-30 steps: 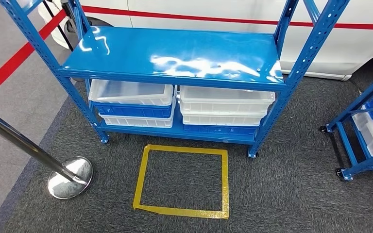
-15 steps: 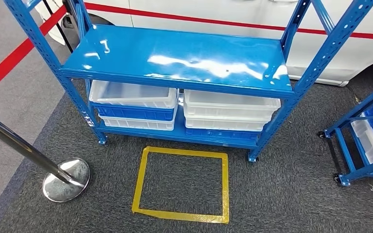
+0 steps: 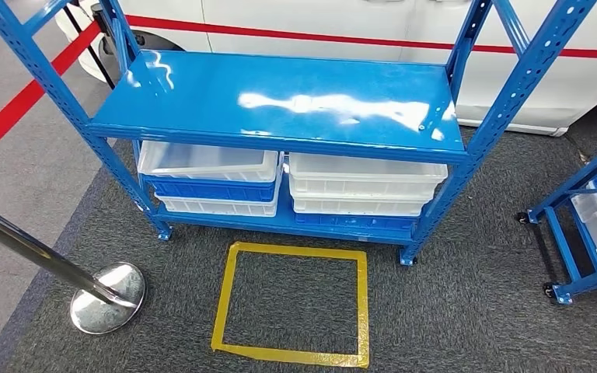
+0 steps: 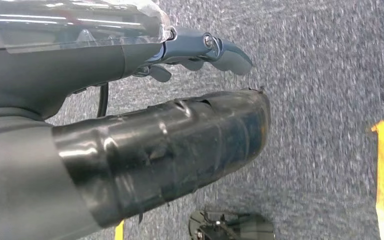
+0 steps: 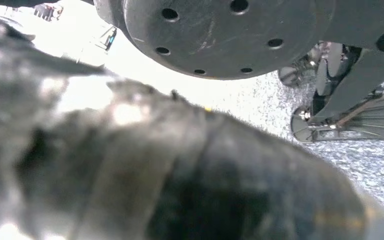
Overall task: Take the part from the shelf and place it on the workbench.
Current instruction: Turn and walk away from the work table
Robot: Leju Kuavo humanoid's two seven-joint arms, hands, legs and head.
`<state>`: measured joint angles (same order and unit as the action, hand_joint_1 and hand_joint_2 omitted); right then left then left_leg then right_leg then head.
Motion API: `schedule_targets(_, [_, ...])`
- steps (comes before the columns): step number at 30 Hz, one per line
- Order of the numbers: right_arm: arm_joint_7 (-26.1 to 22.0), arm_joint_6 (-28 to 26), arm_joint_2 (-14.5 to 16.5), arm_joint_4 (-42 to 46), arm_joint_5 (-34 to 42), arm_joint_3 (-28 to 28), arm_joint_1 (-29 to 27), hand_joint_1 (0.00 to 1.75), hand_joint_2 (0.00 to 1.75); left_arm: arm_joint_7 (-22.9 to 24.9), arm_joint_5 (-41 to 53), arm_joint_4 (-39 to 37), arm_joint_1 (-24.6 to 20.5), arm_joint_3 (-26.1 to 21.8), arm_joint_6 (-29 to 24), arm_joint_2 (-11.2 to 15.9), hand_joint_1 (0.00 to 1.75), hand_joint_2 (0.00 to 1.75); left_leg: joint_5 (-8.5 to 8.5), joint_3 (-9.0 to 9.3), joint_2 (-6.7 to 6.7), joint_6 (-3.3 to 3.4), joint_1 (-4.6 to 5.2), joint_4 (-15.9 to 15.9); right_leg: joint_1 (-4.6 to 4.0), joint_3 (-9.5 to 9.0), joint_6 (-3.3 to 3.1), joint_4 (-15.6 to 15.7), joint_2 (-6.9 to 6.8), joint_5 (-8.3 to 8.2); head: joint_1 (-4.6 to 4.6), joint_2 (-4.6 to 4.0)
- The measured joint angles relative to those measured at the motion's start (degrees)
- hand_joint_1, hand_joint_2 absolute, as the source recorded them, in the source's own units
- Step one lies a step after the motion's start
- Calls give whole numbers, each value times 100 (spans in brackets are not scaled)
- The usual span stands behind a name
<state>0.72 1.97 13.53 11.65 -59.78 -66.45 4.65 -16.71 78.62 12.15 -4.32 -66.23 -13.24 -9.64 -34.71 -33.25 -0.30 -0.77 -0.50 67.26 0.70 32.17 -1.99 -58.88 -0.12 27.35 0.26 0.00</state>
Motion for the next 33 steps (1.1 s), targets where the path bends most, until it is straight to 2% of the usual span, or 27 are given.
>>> schedule_targets(1, [0, 1, 0, 0, 0, 1, 1, 0, 0, -1, 2, -1, 6, 1, 2, 0, 0, 0, -132, -234, 0, -20, -10, 392, -2, -15, -12, -1, -1, 21, -1, 0])
schedule_targets(2, [0, 1, 0, 0, -1, 1, 1, 0, 0, -1, 3, -1, 13, 1, 3, 0, 0, 0, -173, -419, 0, -34, -18, 665, -3, -39, -17, -2, 1, 45, -1, 0])
schedule_targets(3, [0, 1, 0, 0, -1, 1, 0, 0, 0, -1, 5, -1, 17, 1, 3, 2, 0, 0, -82, -507, 1, -40, -23, 722, -2, -74, -14, -3, 5, 74, 0, 0])
schedule_targets(4, [0, 1, 0, 0, -2, 1, -3, 0, 0, -1, 5, -1, 20, 1, 4, 5, 0, 0, 127, -479, 2, -38, -25, 547, 0, -123, -6, -4, 10, 107, -1, 0])
schedule_targets(6, [1, 0, 0, 0, -2, 0, -11, 0, 0, -2, 4, -1, 25, 0, 3, 13, 0, 0, 643, -205, 9, -9, -24, -204, 0, -223, 27, -4, 14, 185, 2, 0])
schedule_targets(7, [1, 0, 0, 0, -2, 1, -7, 0, 0, -4, 3, -1, 26, 0, 2, 16, 0, 0, 788, -73, 12, 17, -13, -541, -9, -247, 54, -12, 16, 222, 3, 0])
schedule_targets(8, [2, 0, 0, 0, -2, 1, -2, 0, 0, -7, 3, -1, 25, 1, 1, 16, 0, 0, 847, 3, 13, 49, 0, -746, -16, -249, 84, -14, 16, 245, 5, 0])
schedule_targets(10, [2, -1, 1, 0, -2, 2, 16, 0, 0, -14, -1, -2, 23, 1, -2, 16, 0, 0, 809, 27, 9, 108, 23, -848, -30, -238, 137, -5, 15, 263, 7, 0])
schedule_targets(12, [2, -7, 1, 0, -2, 2, 26, 0, 0, -17, -8, -2, 33, -1, -6, 10, 0, 0, 810, 71, 11, 178, -4, -900, -30, -250, 183, -37, 14, 311, 9, 0])
schedule_targets(14, [3, -17, 0, 0, -2, 2, 28, 0, 0, -18, -18, -2, 39, -3, -14, 6, 0, 0, 804, 147, 18, 255, -31, -965, -27, -77, 220, -434, 15, 523, 19, 0])
schedule_targets(16, [4, -27, 0, 0, -2, 2, 18, 0, 0, -15, -33, -2, 33, -5, -23, 7, 0, 0, 774, 189, 19, 303, -20, -974, -15, 362, 238, -1196, 14, 821, 25, 0])
schedule_targets(17, [6, -33, 0, 0, -2, 2, 15, 0, 0, -10, -39, -2, 28, -6, -34, 8, 0, 0, 754, 208, 16, 311, -14, -972, -9, 569, 245, -1498, 14, 881, 24, 0])
schedule_targets(18, [8, -41, 0, 0, -2, 2, 13, 0, 0, -4, -43, -2, 25, -7, -62, 8, 0, 0, 730, 237, 11, 312, -9, -970, -4, 694, 247, -1621, 14, 827, 24, 0])
schedule_targets(19, [10, -51, 0, 0, -1, 2, 11, 0, 0, 2, -44, -2, 22, -7, -109, 8, 0, 0, 701, 277, 5, 305, -7, -969, -2, 707, 240, -1521, 14, 654, 25, 0])
schedule_targets(21, [16, -69, -1, 0, 3, 1, 7, 0, 0, 14, -43, -2, 32, -7, -238, -7, 0, 87, 633, 363, -2, 273, -7, -968, -7, 462, 194, -820, 15, 154, 27, 0])
schedule_targets(22, [20, -74, -1, 0, 7, 0, 4, 0, 0, 21, -38, -2, 32, -7, -303, -19, 0, 131, 596, 386, -5, 244, 4, -955, -21, 321, 169, -462, 16, -14, 27, 0])
schedule_targets(23, [23, -77, -2, 0, 11, 0, 4, 0, 0, 29, -28, -2, 30, -7, -358, -31, 0, 175, 569, 393, -6, 214, 10, -948, -36, 228, 149, -222, 17, -101, 26, 0])
schedule_targets(25, [26, -78, -2, 0, 21, 0, 9, 0, 0, 38, -2, -2, 11, -5, -436, -47, 0, 175, 542, 391, -8, 156, 22, -952, -67, 182, 126, -94, 23, -93, 22, 0])
schedule_targets(27, [26, -78, 4, 0, 33, -1, 11, 0, 0, 39, 16, -2, -1, -1, -471, -54, 0, 175, 496, 415, -5, 100, 23, -938, -39, 144, 91, -61, 26, -92, 20, 0])
schedule_targets(28, [26, -77, 7, 0, 40, -3, 9, 0, 0, 37, 26, -2, -5, 1, -481, -57, 0, 175, 412, 382, -3, 72, 22, -827, -19, 117, 64, -34, 22, -93, 16, 0])
schedule_targets(29, [27, -77, 10, 0, 45, -7, 7, 0, 0, 34, 39, -2, -8, 3, -490, -57, 0, 175, 269, 286, -1, 42, 16, -595, 1, 92, 39, -11, 16, -94, 12, 0])
schedule_targets(31, [30, -77, 11, 0, 51, -15, 7, 0, 0, 28, 63, -2, -4, 7, -498, -60, 0, 175, -88, -93, 3, -3, -7, 150, 0, 82, -1, -4, 7, -81, 7, 0])
schedule_targets(32, [31, -76, 11, 0, 52, -19, 8, 0, 0, 27, 70, -2, -1, 8, -499, -63, 0, 175, -194, -282, 3, -20, -17, 488, -4, 79, -9, -6, 7, -73, 8, 0])
schedule_targets(33, [33, -77, 11, 0, 54, -20, 9, 0, 0, 26, 74, -2, 3, 8, -499, -66, 0, 175, -189, -398, 3, -31, -23, 658, -6, 70, -12, -8, 9, -63, 8, 0])
